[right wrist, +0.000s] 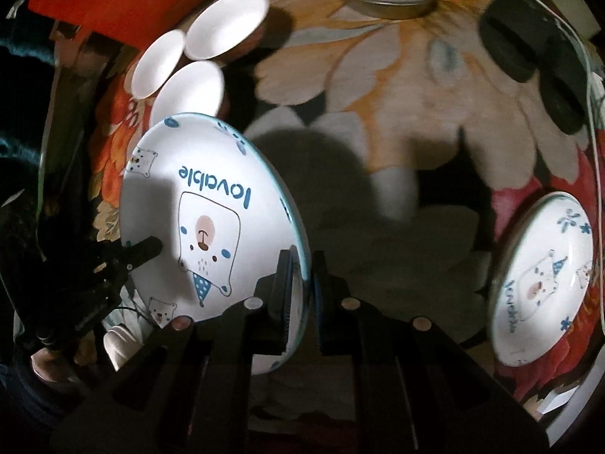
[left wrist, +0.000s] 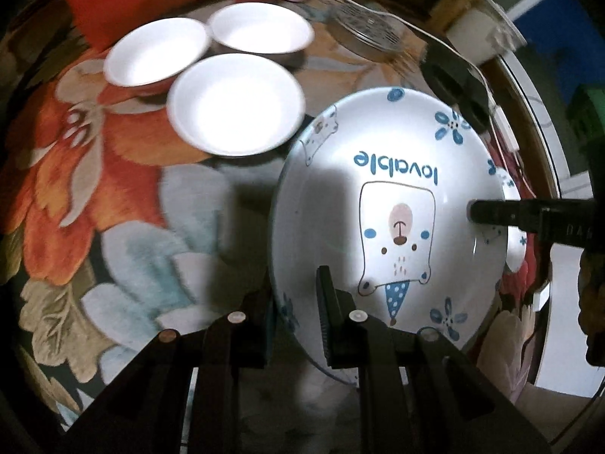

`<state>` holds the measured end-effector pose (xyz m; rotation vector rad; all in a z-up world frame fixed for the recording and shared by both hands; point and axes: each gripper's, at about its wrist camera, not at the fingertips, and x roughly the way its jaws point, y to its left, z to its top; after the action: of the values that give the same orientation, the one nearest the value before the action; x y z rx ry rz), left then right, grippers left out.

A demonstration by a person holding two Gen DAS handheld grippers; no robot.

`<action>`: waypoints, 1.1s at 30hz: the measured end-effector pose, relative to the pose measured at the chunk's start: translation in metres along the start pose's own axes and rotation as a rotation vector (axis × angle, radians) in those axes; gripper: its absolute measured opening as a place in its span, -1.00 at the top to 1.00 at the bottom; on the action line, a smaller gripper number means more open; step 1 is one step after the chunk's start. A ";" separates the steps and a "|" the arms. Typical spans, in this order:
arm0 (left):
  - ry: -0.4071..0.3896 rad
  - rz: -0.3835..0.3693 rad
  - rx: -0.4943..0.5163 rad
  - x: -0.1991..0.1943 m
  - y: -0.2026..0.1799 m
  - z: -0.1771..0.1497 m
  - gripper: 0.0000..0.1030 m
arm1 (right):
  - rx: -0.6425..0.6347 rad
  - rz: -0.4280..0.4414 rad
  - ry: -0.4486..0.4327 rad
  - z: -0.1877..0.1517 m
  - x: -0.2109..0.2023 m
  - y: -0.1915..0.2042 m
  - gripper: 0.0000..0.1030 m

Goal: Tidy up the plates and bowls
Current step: 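Carry the small bear plate with the right tool toward the stacked plates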

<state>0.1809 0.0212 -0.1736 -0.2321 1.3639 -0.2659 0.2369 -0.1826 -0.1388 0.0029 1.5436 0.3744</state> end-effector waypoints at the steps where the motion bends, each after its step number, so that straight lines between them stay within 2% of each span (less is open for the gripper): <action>1: 0.008 -0.004 0.013 0.004 -0.007 0.001 0.64 | 0.005 0.000 -0.006 0.000 -0.003 -0.008 0.79; 12: 0.041 -0.026 0.117 0.033 -0.078 0.017 0.65 | 0.091 0.002 -0.044 -0.026 -0.025 -0.074 0.79; 22: 0.053 -0.048 0.222 0.062 -0.157 0.031 0.65 | 0.234 -0.012 -0.053 -0.056 -0.040 -0.149 0.79; 33: 0.055 -0.074 0.281 0.086 -0.227 0.047 0.65 | 0.369 -0.024 -0.092 -0.071 -0.060 -0.218 0.79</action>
<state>0.2311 -0.2210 -0.1723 -0.0404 1.3560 -0.5247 0.2197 -0.4194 -0.1347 0.2856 1.5011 0.0652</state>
